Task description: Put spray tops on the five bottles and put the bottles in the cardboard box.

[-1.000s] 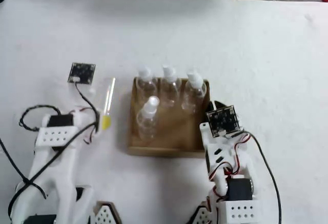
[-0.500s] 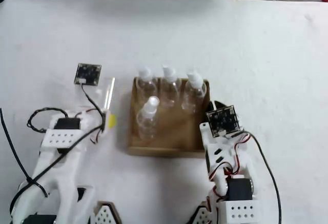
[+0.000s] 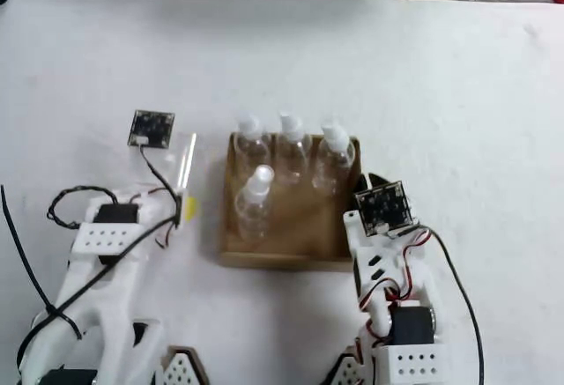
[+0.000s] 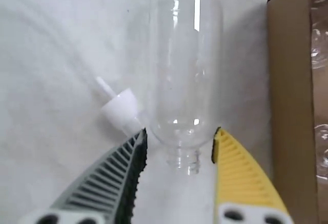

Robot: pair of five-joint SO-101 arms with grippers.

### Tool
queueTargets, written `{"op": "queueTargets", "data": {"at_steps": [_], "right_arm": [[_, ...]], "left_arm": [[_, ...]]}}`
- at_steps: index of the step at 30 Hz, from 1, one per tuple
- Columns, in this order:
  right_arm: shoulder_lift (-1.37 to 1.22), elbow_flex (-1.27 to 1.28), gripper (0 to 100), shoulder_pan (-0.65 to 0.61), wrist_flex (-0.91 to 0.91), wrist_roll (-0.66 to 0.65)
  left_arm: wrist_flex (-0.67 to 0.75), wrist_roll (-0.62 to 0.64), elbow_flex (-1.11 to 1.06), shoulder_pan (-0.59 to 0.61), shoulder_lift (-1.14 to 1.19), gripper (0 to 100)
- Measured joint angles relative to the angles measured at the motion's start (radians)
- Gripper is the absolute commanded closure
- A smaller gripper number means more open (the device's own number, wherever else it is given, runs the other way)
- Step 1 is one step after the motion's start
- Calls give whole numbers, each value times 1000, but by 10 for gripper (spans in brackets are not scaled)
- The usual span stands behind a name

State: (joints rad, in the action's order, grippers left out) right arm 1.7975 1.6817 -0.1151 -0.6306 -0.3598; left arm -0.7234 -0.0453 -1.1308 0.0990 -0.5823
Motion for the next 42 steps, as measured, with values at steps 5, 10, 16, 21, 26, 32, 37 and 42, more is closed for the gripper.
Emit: {"op": "queueTargets", "data": {"at_steps": [5,10,16,21,26,32,37,42], "right_arm": [[0,0,981,0,0,0],[0,0,981,0,0,0],[0,0,981,0,0,0],[0,0,981,0,0,0],[0,0,981,0,0,0],[0,0,981,0,0,0],[0,0,981,0,0,0],[0,0,981,0,0,0]], "left_arm": [[-2,0,0,0,6,804],[-55,0,57,0,138,804],[-138,0,161,0,261,808],[-110,0,146,0,244,813],[-64,0,91,-14,189,884],[-43,-2,84,-32,181,882],[-43,-2,84,-32,181,913],[-46,-2,84,-34,180,959]]}}
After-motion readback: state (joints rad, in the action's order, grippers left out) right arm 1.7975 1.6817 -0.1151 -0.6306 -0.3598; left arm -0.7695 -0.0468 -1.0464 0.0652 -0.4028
